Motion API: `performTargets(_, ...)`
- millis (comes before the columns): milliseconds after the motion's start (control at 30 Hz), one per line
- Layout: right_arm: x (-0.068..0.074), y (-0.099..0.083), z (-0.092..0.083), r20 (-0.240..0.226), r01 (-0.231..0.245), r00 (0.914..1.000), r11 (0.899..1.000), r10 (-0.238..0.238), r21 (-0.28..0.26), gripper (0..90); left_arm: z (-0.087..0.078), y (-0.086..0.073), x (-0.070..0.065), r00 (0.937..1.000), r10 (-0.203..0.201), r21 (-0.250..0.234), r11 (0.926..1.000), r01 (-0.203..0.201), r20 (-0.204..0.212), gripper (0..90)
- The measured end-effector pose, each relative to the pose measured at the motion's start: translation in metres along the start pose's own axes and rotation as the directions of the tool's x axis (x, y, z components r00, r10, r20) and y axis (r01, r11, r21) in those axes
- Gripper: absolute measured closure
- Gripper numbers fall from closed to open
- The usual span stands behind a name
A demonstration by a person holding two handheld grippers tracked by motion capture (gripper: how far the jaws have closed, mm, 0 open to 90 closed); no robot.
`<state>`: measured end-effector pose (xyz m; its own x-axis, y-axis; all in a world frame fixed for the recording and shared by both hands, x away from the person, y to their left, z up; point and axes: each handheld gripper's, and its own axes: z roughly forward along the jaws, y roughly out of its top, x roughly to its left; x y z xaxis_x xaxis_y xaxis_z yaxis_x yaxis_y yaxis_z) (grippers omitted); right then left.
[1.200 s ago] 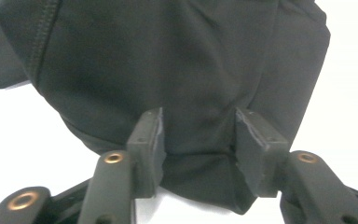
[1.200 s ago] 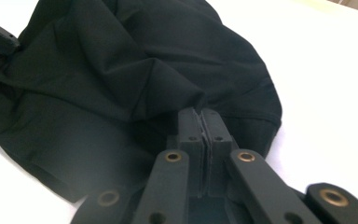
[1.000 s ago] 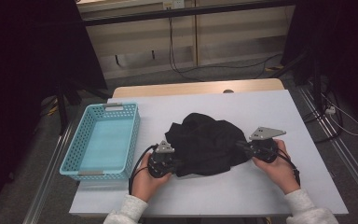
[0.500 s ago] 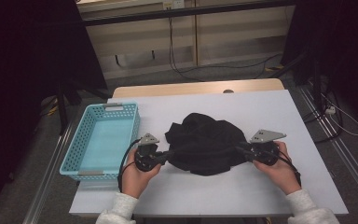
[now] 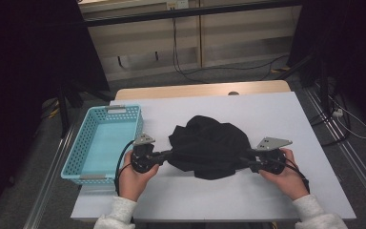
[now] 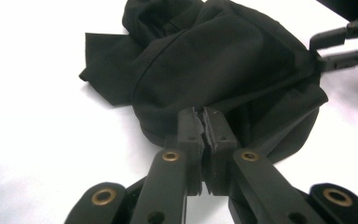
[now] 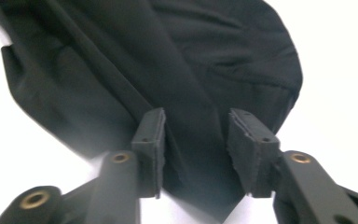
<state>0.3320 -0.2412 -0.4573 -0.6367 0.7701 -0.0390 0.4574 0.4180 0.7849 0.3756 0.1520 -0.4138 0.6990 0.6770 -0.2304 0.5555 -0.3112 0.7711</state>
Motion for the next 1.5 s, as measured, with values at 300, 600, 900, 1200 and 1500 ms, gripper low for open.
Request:
performTargets(300, 0.005, -0.007, 0.003, 0.059, 0.049, 0.9968, 0.996, -0.053, 0.072, 49.3, -0.006, 0.002, 0.004, 0.9998, -0.007, -0.018, 0.9998, 0.007, -0.016, 87.0)
performTargets(600, -0.008, -0.010, 0.001, 0.106, -0.020, 0.9943, 0.998, 0.014, 0.061, 67.6, -0.010, 0.003, 0.007, 0.9994, -0.019, -0.034, 0.9993, 0.018, -0.029, 87.2)
performTargets(900, -0.016, 0.010, -0.024, 0.136, -0.037, 0.9898, 0.998, 0.043, -0.051, 87.9, -0.016, 0.009, 0.004, 0.9997, -0.010, -0.062, 0.9980, 0.009, -0.023, 87.4)
performTargets(1200, -0.015, 0.025, -0.045, 0.105, -0.052, 0.9923, 0.992, 0.065, -0.118, 87.4, -0.039, 0.019, 0.004, 0.9995, -0.017, -0.128, 0.9917, 0.014, -0.026, 87.5)
performTargets(1500, -0.020, 0.030, -0.022, 0.084, -0.078, 0.9929, 0.994, 0.084, -0.073, 76.7, -0.029, 0.013, 0.018, 0.9959, -0.058, -0.102, 0.9935, 0.050, -0.070, 87.4)
